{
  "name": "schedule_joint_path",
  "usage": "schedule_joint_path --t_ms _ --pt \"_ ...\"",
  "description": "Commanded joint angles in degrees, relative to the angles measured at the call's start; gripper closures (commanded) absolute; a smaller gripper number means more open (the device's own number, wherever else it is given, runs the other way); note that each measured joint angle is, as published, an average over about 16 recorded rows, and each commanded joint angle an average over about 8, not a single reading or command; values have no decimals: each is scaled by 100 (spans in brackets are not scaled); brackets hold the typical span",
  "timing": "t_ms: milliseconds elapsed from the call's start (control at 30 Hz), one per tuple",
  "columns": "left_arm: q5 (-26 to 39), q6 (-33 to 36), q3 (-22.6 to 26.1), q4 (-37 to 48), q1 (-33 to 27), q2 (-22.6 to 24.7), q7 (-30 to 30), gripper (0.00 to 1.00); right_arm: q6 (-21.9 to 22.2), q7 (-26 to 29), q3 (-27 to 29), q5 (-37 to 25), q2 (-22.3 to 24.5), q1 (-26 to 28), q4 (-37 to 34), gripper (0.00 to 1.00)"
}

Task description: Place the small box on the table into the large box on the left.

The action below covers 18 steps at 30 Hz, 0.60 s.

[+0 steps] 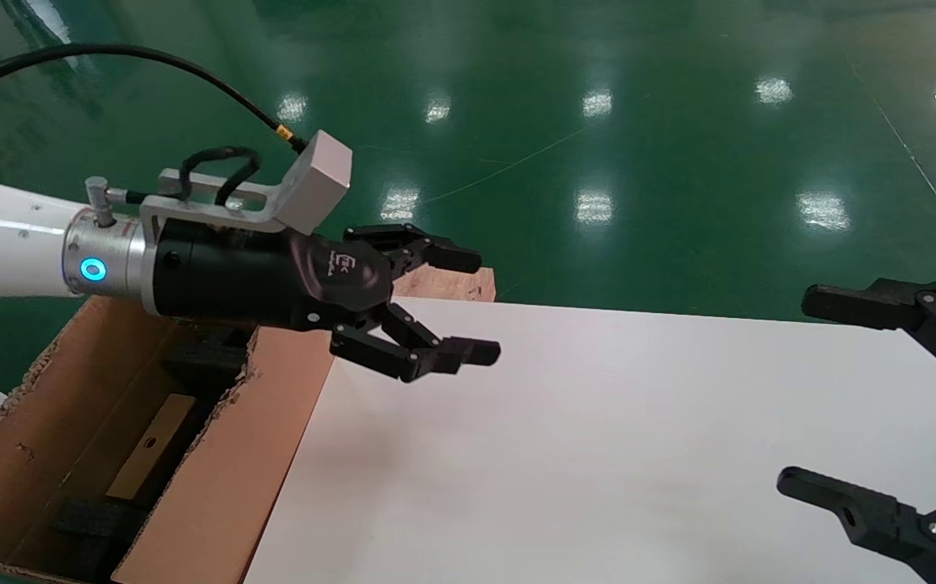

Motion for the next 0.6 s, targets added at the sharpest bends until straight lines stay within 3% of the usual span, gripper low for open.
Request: schedule_joint_path --t_ms 33,600 --pt "-131 -21 -167 -168 208 -14 82 0 0 0 0 0 0 0 0 0" --pt "-1152 -185 -1469 -1481 1830 -127 723 0 0 0 -1 1 0 0 0 0"
